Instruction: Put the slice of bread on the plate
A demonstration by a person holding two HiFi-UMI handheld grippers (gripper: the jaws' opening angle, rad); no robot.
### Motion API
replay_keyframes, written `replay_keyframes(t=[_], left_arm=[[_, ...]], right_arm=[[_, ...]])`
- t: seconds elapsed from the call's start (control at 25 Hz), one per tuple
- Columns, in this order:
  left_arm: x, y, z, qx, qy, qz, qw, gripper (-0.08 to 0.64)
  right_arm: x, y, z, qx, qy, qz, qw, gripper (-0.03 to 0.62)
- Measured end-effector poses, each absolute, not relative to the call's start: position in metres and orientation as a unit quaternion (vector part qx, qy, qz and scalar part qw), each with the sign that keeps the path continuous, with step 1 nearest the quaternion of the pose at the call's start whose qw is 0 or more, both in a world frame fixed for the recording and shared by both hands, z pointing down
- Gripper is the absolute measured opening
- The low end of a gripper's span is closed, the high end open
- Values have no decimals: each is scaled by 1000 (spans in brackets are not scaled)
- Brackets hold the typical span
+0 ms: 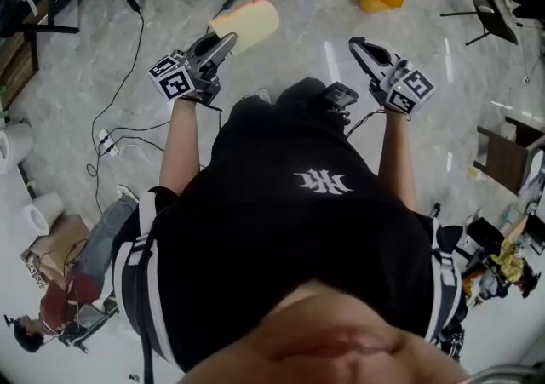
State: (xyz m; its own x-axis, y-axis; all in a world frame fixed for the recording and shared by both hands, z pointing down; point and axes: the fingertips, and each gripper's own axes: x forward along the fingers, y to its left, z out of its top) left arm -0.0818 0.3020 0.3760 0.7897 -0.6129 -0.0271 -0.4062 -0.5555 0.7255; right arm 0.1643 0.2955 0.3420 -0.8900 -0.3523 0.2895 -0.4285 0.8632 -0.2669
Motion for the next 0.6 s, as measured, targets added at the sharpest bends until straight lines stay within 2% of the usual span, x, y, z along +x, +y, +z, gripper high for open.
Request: replay_keyframes(t=[0.36,0.6], left_arm=[[-67,231,392,862,-306,-125,384,97],[-60,149,373,849,-336,-133,385,98]], right_arm=[[149,197,380,158,-963,194,103,3],[133,83,360,109,-974,179,85,3]])
